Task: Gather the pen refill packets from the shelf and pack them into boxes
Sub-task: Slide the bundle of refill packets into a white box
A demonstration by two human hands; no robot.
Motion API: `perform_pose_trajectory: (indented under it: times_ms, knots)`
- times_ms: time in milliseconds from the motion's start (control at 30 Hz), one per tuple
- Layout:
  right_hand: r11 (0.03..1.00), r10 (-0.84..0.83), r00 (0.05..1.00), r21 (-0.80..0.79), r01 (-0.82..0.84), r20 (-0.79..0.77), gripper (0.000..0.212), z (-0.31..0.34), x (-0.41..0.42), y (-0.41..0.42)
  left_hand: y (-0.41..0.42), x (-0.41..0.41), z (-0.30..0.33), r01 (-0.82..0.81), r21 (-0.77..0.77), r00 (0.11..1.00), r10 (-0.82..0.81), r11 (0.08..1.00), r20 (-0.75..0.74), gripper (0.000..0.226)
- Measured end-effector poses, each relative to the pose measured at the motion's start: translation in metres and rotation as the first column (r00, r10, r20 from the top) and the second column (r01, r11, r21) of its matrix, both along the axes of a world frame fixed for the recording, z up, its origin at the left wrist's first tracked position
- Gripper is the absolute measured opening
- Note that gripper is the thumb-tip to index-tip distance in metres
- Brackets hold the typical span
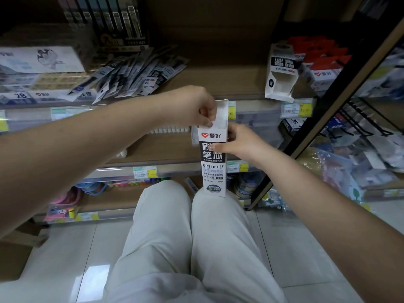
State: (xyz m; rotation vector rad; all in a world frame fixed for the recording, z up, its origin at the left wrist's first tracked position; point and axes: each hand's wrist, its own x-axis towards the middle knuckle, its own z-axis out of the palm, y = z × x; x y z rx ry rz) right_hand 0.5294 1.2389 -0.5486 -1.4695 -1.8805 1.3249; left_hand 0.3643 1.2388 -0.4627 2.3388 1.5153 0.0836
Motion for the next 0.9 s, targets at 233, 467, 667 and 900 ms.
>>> perform_pose_trajectory:
  times_ms: [233, 467, 667, 900]
  knots:
    - [1.000, 0.006, 1.000, -0.004, -0.006, 0.009, 0.046, 0.001, 0.000, 0.000, -0.003, 0.002, 0.003, 0.013, -0.027, 1.000, -0.013, 1.000, 0.004, 0.010]
    - [1.000, 0.026, 1.000, 0.001, -0.026, 0.008, 0.049, 0.000, -0.003, 0.002, -0.004, 0.005, 0.000, 0.019, -0.052, 0.997, -0.022, 0.998, -0.069, 0.017]
    - [1.000, 0.021, 1.000, -0.005, -0.021, -0.002, 0.044, 0.000, -0.001, 0.002, -0.004, 0.006, 0.000, 0.046, -0.109, 0.996, -0.054, 0.993, -0.070, 0.017]
    - [1.000, 0.006, 1.000, 0.011, -0.006, 0.004, 0.047, -0.001, -0.002, 0.002, -0.005, 0.012, -0.007, 0.045, -0.086, 0.981, -0.060, 0.995, -0.187, 0.039]
